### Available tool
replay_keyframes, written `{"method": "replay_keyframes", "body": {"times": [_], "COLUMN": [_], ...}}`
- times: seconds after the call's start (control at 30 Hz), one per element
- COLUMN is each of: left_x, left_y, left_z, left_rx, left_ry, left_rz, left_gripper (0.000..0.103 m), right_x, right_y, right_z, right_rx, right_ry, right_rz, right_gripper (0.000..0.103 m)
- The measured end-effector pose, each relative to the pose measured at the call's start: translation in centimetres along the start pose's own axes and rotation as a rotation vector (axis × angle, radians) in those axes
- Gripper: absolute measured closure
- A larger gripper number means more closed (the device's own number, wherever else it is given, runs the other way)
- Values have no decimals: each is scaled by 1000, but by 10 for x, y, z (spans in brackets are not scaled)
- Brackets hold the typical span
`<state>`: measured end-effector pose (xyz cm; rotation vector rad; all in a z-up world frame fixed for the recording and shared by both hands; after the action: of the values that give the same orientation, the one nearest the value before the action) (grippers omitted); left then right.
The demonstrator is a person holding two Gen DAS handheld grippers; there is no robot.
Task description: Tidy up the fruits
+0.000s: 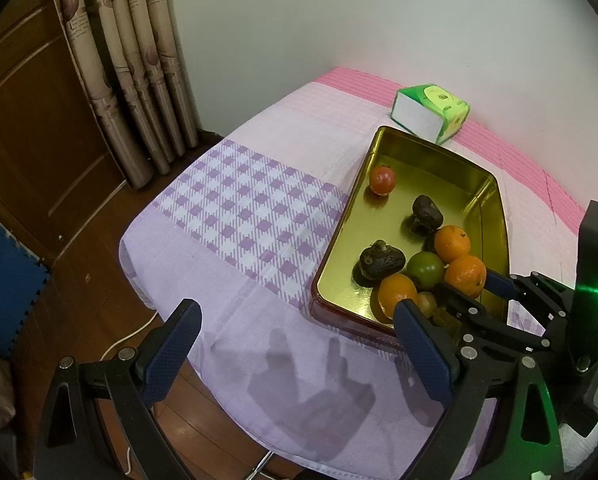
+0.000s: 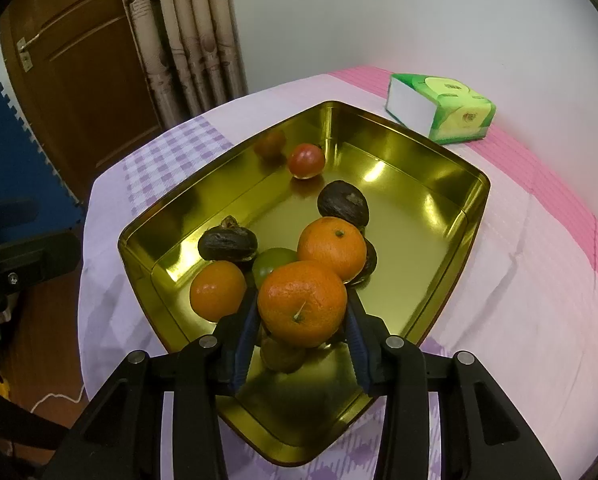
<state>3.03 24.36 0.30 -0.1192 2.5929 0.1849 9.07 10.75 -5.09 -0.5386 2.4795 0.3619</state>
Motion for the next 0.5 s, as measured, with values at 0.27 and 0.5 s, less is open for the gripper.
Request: {"method": "replay_keyframes", "body": {"times": [0.27, 0.5], "left_x": [1, 1], "left_y": [1, 0], "left_z": [-1, -4], "left_rx": [-7, -15], "left_ry": [0, -5], "left_rz": [0, -1], "left_gripper": [8, 8], "right_x": [-3, -5], "right_y": [0, -5], "right_z": [-8, -27], "right_rx": [10, 26], "right_ry": [-17, -38], "right_rz": [18, 50], "right_gripper": [44, 28]}}
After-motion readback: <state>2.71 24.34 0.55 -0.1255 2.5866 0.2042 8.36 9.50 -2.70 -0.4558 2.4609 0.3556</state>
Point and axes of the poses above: each gripper's, at about its wrist camera, not at the fingertips, and z roughly the way its jaws point, y to its left, x to its underside, the point moved 4 cm from there along z, roughly the way its jaws point, and after that the axes turned 15 degrees about z, right-handed, at the moved point
